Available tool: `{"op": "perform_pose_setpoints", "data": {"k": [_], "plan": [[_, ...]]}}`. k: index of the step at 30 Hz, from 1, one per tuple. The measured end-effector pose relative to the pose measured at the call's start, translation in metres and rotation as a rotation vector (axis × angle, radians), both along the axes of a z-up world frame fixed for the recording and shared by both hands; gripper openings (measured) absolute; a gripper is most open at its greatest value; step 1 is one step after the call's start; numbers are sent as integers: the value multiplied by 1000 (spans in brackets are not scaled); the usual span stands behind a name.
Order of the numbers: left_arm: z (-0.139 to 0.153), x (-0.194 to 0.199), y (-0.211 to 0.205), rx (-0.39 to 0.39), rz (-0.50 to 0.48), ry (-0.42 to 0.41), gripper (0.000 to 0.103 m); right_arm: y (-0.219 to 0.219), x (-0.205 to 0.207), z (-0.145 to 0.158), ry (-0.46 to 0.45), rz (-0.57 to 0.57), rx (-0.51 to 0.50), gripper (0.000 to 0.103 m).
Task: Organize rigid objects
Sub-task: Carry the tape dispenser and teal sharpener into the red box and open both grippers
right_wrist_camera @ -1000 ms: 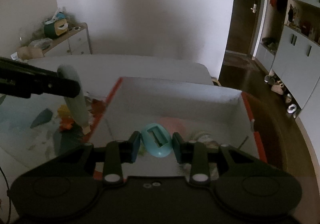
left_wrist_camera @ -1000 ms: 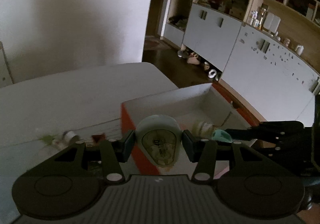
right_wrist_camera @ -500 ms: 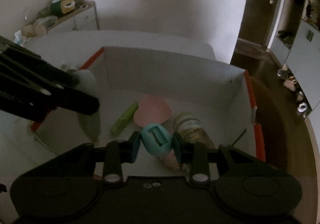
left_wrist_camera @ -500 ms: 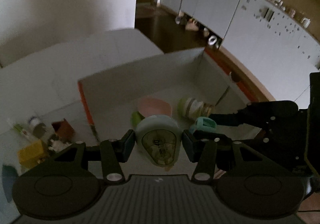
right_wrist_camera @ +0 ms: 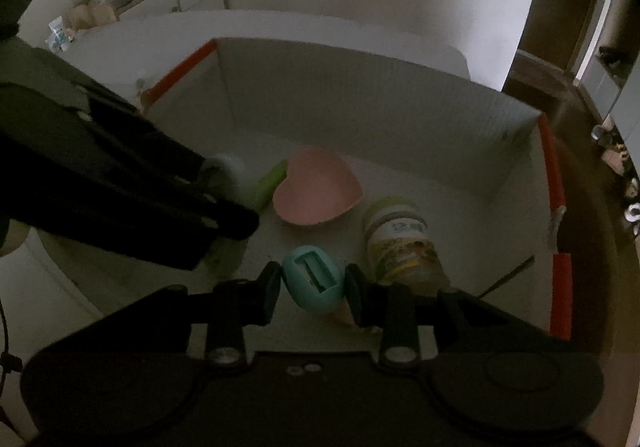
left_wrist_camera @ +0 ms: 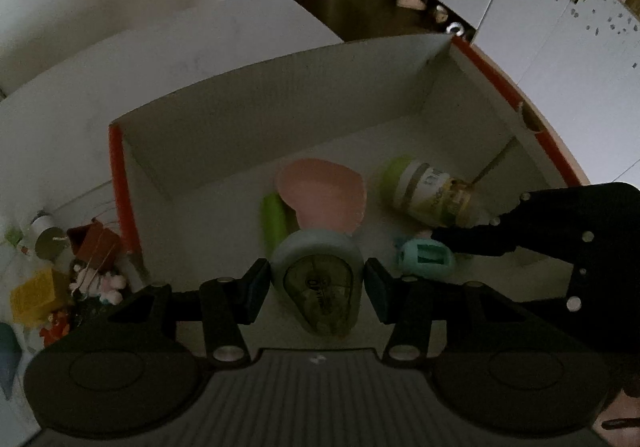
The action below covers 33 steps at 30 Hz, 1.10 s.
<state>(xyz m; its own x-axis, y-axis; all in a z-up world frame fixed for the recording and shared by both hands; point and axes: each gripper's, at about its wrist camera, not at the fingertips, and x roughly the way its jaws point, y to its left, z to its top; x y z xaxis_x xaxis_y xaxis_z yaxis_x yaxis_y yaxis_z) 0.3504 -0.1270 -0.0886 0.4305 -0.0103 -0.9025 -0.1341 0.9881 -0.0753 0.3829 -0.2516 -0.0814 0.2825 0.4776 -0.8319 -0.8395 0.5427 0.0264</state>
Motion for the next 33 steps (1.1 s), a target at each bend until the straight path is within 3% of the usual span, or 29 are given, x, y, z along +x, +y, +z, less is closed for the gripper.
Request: {"op": "perform_pose_setpoints", "data": {"k": [20, 31, 33], "plan": [[-28, 32, -7, 33, 31, 99, 51, 0, 14, -6, 26, -4, -34, 36], [-27, 23, -3, 28, 51, 78, 53, -6, 13, 0, 37, -40, -7, 45], [-23, 23, -3, 26, 56, 62, 59, -7, 12, 3, 35, -47, -1, 48]]}}
